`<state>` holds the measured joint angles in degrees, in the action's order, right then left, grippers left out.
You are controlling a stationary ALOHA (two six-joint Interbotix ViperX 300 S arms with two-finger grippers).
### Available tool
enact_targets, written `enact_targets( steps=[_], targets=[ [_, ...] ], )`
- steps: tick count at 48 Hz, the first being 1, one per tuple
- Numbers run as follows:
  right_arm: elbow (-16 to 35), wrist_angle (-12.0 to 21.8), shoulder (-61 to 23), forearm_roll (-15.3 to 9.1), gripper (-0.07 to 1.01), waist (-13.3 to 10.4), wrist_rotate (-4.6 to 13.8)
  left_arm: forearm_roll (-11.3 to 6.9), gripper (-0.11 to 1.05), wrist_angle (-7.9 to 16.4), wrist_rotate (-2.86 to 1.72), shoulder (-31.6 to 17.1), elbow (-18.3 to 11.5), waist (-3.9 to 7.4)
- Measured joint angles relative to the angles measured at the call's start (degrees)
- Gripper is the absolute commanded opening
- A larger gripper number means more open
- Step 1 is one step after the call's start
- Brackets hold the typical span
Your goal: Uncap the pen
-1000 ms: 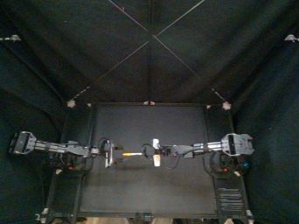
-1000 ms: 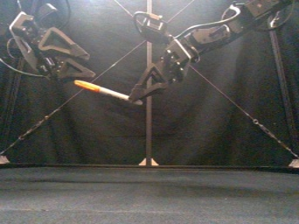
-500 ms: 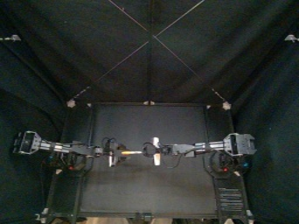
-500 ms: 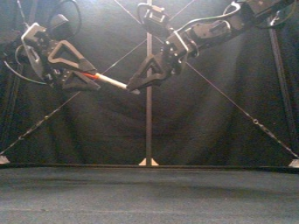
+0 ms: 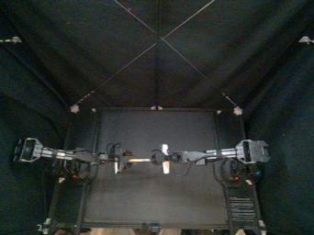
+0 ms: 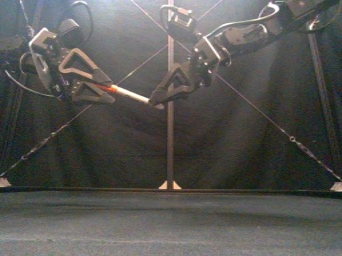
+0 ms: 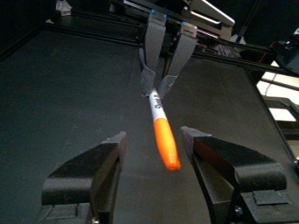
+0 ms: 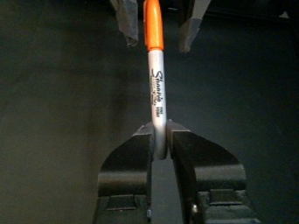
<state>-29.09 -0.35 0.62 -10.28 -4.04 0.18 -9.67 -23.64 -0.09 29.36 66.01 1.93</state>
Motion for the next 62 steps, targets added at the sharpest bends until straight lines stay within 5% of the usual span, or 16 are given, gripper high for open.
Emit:
enact_targets(
  steps=[17, 39, 54, 62],
  targets=[
    [-0.6, -0.2, 0.1, 0.0, 0.49, -0.4, 0.26, -0.44, 0.49, 0.2, 0.00, 0.1, 0.0, 0.44],
    [-6.1, -0.1, 4.7, 1.1, 0.49, -0.2, 0.44, -0.44, 0.48, 1.0, -0.09, 5.3, 2.5, 0.35],
    [-10.4, -1.0, 8.9, 2.1, 0.49, -0.7, 0.26, -0.44, 0.48, 6.6, -0.09, 8.8, 3.1, 0.09],
    [-12.2, -2.3, 10.6, 2.3, 0.49, -0.8, 0.26, -0.53, 0.48, 7.4, 0.00, 8.8, 3.1, 0.09]
  ],
)
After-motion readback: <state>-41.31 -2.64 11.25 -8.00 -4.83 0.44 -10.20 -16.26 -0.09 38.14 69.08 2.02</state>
